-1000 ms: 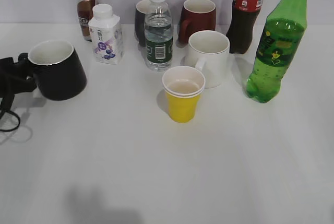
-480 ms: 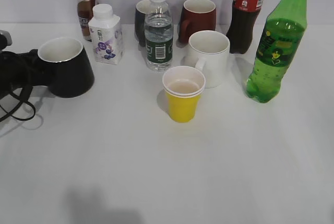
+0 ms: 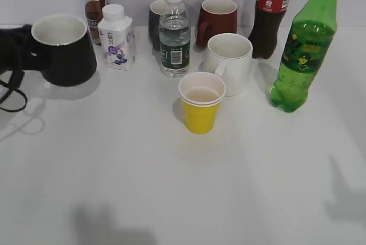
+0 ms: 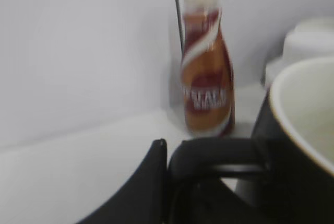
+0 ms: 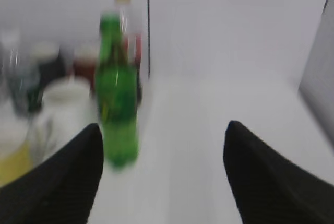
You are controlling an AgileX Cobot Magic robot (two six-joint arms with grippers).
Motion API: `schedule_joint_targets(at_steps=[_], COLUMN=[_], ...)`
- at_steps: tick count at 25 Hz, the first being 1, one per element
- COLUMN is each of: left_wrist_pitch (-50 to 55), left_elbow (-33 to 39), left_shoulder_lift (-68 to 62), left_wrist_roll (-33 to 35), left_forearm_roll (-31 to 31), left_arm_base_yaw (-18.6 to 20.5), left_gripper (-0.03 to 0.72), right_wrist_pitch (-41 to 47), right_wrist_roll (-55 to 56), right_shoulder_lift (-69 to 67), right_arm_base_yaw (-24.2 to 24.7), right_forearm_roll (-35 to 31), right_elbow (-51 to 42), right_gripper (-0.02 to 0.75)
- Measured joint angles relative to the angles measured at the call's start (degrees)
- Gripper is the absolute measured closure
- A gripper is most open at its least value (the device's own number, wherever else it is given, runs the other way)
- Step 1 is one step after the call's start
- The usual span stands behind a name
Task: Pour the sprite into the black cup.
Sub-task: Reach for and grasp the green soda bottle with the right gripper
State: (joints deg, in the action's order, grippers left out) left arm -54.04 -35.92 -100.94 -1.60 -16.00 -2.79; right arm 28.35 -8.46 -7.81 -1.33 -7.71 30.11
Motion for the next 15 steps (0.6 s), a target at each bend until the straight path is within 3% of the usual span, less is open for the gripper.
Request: schedule_joint_targets(at_steps=[7, 12, 15], left_wrist_pitch=[5.54, 8.15, 9.33], left_elbow=[0.0, 0.0, 0.04], left_shoulder_lift=[7.57, 10.95, 12.17], left_wrist_roll=[0.0, 0.0, 0.0], left_forearm_roll=[-2.88, -2.96, -3.06], left_arm_base_yaw=[0.0, 0.0, 0.0], left_gripper=[0.645, 0.645, 0.645], right_wrist_pitch=[-31.59, -41.15, -47.85], right_wrist_roll=[-1.37, 7.34, 14.81], right_shoulder_lift=[-19.95, -31.18, -36.16], right_arm_base_yaw=[0.0, 0.0, -1.08], right_forearm_roll=[-0.49, 0.15, 5.57], right_elbow=[-1.07, -10.76, -17.73], right_gripper=[0.204, 0.204, 0.205])
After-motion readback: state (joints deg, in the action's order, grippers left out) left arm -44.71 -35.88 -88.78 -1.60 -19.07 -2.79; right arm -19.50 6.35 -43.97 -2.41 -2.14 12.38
